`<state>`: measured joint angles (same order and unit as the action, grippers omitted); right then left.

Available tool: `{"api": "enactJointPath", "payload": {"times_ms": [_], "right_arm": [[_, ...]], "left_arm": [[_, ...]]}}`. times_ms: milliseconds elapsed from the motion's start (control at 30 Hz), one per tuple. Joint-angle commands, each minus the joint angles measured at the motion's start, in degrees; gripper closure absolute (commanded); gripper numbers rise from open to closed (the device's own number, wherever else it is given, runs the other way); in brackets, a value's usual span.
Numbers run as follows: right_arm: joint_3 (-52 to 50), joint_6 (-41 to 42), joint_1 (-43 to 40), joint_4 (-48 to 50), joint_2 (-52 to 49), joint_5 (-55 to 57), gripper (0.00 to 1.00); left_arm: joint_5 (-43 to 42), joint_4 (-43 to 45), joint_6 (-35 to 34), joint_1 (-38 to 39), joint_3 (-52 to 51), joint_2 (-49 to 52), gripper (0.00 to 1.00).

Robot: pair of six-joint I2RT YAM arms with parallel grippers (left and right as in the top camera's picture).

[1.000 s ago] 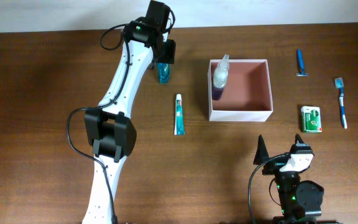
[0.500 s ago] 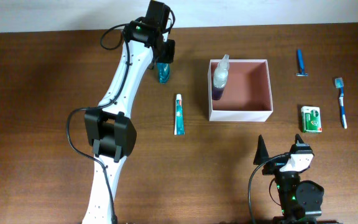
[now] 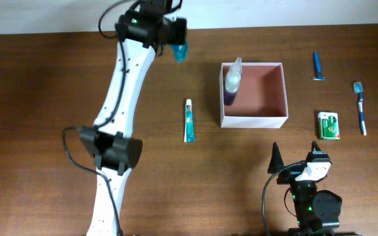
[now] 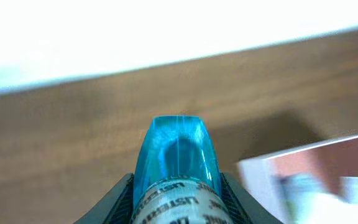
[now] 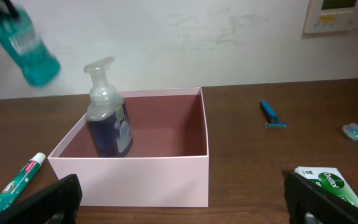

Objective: Pack container
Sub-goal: 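Lift the Listerine bottle and carry it into the pink box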

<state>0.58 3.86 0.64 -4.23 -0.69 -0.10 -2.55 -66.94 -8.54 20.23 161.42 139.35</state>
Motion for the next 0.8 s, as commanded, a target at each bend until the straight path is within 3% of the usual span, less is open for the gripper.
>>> {"api": "enactJointPath", "payload": {"times_ms": [0, 433, 767], "right_arm": [[-0.26, -0.46, 0.48, -0.31, 0.33, -0.13, 0.01], [-0.26, -0.46, 0.48, -0.31, 0.33, -0.13, 0.01], [-0.26, -0.46, 0.48, -0.31, 0.33, -0.13, 0.01]], "left_arm": [[-3.32, 0.74, 0.50, 4.11, 4.07, -9.22, 0.72], [-4.11, 1.27, 0.50, 20.24, 4.07, -12.15, 0.72], [-3.85, 2.91, 0.50, 27.61, 3.74, -11.63, 0.72]]}}
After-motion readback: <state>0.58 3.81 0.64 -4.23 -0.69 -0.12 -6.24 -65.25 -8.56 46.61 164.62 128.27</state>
